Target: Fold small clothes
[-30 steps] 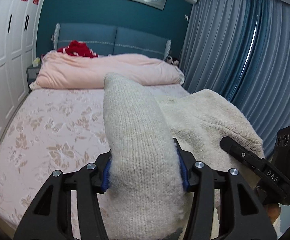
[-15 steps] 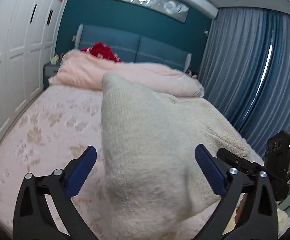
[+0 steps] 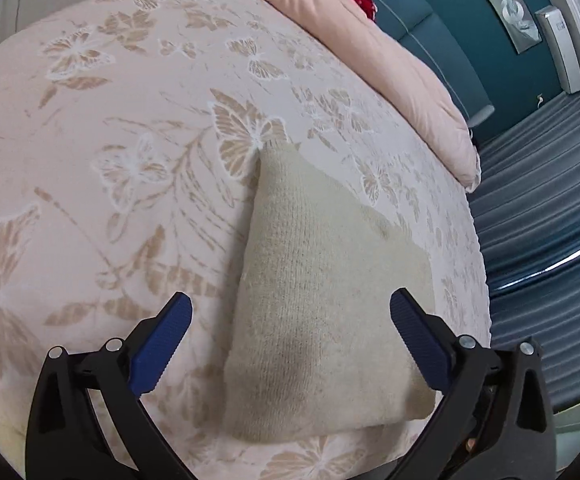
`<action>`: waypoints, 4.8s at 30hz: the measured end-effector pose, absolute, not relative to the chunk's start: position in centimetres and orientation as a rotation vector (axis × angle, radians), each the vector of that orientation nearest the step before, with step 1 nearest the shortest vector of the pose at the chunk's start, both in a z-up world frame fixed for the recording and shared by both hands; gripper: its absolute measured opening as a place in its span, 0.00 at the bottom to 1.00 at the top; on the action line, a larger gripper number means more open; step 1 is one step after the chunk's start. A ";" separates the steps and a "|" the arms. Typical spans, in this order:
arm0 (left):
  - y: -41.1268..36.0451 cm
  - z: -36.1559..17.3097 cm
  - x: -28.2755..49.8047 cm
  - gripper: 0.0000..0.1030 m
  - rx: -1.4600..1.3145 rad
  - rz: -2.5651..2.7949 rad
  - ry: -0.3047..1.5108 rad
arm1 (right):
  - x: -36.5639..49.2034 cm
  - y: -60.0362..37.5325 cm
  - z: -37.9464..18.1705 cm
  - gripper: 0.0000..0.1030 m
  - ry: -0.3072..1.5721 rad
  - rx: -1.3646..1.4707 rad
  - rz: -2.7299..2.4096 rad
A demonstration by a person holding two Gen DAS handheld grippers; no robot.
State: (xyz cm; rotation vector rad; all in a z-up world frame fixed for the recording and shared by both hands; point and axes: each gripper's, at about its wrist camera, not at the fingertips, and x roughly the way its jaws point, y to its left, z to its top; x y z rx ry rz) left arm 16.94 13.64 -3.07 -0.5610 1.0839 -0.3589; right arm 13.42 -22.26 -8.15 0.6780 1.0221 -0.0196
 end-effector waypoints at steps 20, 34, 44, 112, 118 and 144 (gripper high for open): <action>7.9 -4.8 20.1 0.54 -0.143 -0.340 1.122 | 13.9 -22.6 -5.1 0.38 0.898 0.617 0.021; 7.4 -2.6 12.7 0.69 -0.017 -0.241 1.054 | 8.7 -18.1 -2.9 0.25 0.926 0.328 0.065; 10.3 -5.8 10.5 0.75 -0.039 -0.212 1.096 | 8.6 -18.5 -6.5 0.43 1.009 0.504 0.039; 2.8 1.2 -1.8 0.82 0.119 -0.157 0.856 | -5.8 -13.9 -0.3 0.69 0.863 0.198 -0.227; 3.3 1.3 -2.2 0.82 0.114 -0.133 0.848 | -5.9 -13.1 0.0 0.69 0.861 0.174 -0.239; 3.7 0.9 -2.5 0.82 0.167 -0.097 0.839 | -6.0 -12.3 -0.6 0.69 0.880 0.171 -0.282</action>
